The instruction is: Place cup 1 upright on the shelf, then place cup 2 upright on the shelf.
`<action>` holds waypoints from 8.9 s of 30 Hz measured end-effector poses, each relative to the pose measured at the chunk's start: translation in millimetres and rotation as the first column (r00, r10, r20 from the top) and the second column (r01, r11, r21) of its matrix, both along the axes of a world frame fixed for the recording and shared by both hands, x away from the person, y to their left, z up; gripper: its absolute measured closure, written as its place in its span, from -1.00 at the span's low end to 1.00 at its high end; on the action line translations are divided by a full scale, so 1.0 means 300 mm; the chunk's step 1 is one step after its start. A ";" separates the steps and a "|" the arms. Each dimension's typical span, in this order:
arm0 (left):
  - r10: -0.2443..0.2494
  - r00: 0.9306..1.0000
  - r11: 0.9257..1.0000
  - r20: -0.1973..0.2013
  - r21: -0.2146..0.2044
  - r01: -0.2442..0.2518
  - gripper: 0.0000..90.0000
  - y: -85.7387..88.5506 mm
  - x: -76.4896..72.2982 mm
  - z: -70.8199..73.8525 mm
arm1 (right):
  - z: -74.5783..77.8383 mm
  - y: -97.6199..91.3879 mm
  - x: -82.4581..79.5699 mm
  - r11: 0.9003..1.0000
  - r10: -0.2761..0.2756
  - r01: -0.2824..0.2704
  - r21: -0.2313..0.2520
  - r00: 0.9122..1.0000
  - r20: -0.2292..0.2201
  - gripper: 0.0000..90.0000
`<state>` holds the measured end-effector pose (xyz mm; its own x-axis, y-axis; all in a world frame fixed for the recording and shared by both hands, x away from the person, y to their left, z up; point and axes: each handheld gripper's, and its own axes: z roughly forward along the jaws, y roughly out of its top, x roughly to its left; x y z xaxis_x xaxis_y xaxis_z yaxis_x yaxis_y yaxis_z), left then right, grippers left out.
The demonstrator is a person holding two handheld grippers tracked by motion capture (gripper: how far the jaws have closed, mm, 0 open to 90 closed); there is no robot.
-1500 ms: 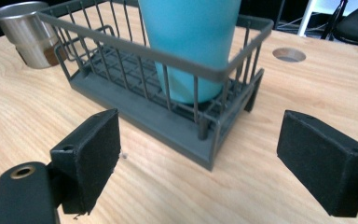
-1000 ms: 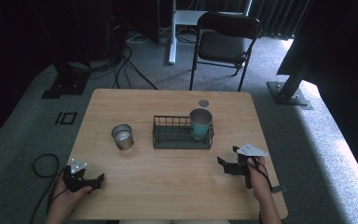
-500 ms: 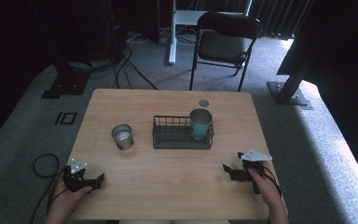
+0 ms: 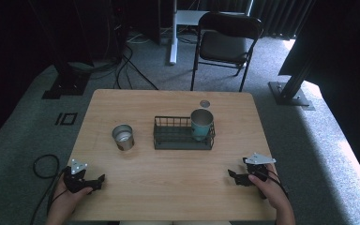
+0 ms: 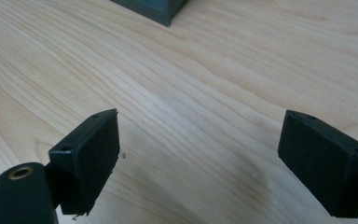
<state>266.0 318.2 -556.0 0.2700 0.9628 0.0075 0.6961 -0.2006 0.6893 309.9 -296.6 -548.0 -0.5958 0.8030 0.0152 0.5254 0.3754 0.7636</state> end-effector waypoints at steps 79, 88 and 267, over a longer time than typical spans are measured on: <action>-0.129 0.987 0.989 0.099 -0.056 0.135 -0.95 -0.093 0.037 0.042 | -0.033 -0.002 0.005 0.999 0.018 -0.020 -0.042 0.999 -0.042 -0.74; -0.124 0.981 0.989 0.147 -0.065 0.135 -0.94 -0.111 0.064 0.072 | -0.033 -0.002 0.005 0.999 0.019 -0.020 -0.042 0.999 -0.042 -0.74; -0.414 0.781 0.849 0.469 -0.110 0.516 -0.69 -0.642 0.444 0.613 | -0.033 -0.003 0.006 0.999 0.019 -0.021 -0.043 0.999 -0.042 -0.74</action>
